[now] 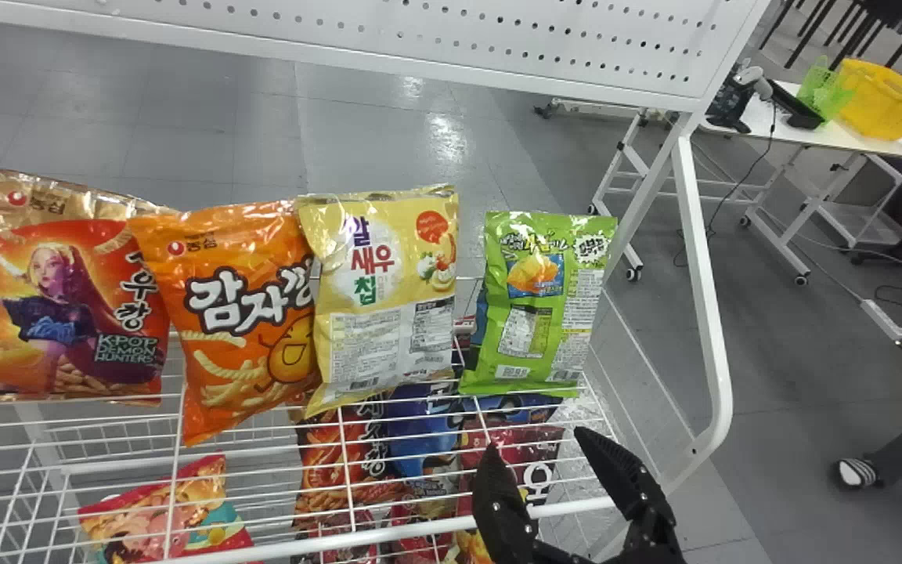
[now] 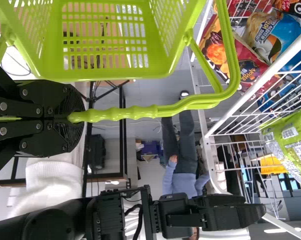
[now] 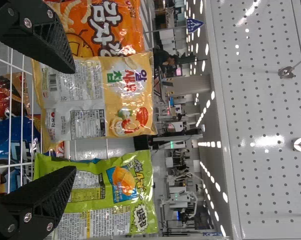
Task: Hold basket handle with left hand then pick Gkobukchip with right hand and place into basket
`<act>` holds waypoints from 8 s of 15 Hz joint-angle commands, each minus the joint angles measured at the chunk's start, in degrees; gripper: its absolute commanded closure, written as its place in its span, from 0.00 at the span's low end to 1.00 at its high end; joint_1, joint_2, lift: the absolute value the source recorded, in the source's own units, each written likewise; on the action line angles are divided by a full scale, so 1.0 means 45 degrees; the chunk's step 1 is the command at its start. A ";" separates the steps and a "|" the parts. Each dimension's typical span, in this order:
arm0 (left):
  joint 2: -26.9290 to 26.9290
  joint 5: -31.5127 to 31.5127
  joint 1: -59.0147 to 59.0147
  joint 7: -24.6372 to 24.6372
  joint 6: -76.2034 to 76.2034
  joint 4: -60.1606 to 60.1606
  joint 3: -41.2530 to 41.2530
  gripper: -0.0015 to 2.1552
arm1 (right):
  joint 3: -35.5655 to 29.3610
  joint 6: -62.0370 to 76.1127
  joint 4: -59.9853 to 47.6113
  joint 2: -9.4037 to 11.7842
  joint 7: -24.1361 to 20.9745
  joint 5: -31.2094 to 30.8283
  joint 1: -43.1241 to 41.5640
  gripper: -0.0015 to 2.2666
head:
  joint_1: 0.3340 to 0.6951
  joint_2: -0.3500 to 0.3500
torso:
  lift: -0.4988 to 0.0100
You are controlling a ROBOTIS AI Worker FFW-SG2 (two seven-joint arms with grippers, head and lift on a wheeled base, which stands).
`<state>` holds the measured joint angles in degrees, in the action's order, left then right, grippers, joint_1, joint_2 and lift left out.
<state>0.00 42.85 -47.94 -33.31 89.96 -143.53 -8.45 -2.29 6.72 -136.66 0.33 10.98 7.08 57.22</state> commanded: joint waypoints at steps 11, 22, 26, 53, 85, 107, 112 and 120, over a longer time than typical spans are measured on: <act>0.0033 0.0029 -0.0225 -0.0097 0.0015 -0.0076 0.0062 0.67 | -0.0019 0.0039 0.0134 0.0143 -0.0156 0.0009 -0.0234 0.06 | 1.00 0.00 | 0.92; -0.0195 0.0185 0.0087 -0.0527 0.0015 0.0334 -0.0368 0.67 | -0.0879 -0.2734 0.1364 0.0025 -0.1366 0.0107 -0.3691 0.06 | 1.00 0.00 | 0.92; -0.0195 0.0264 0.0087 -0.0566 0.0015 0.0353 -0.0504 0.67 | -0.1113 -0.2344 0.2693 0.0143 -0.1366 0.0146 -0.5175 0.06 | 1.00 0.00 | 0.92; -0.0234 0.0264 0.0595 -0.0566 0.0015 0.1076 -0.0876 0.67 | -0.0996 -0.3789 0.5759 0.0221 -0.2050 -0.1729 -0.8925 0.89 | 1.00 0.00 | 0.92; 0.0033 -0.0479 0.0712 -0.0019 0.0015 0.0842 0.0238 0.67 | -0.2715 -2.1510 -0.6155 0.1978 0.0645 0.4716 -0.3027 0.89 | 1.00 0.00 | 0.92; 0.0033 -0.0381 0.0790 -0.0019 0.0015 0.0080 0.0121 0.67 | 0.5137 -2.1510 -0.1077 0.3951 -0.1386 0.1396 -0.4492 0.88 | 1.00 0.00 | 0.92; 0.0033 -0.0381 0.0790 -0.0019 0.0015 0.0060 0.0160 0.67 | 0.5020 -1.9609 -0.0843 0.4068 -0.0820 0.0302 -0.4160 0.00 | 1.00 0.00 | 0.92; 0.0033 -0.0381 0.0829 0.0040 0.0015 0.0119 0.0179 0.67 | 0.1289 -2.1510 -0.3772 0.3600 -0.0331 0.1845 -0.3945 0.02 | 1.00 0.00 | 0.92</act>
<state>0.00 41.21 -44.31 -33.18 89.96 -143.10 -7.73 6.89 -88.16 -150.29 17.57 8.80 13.19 39.46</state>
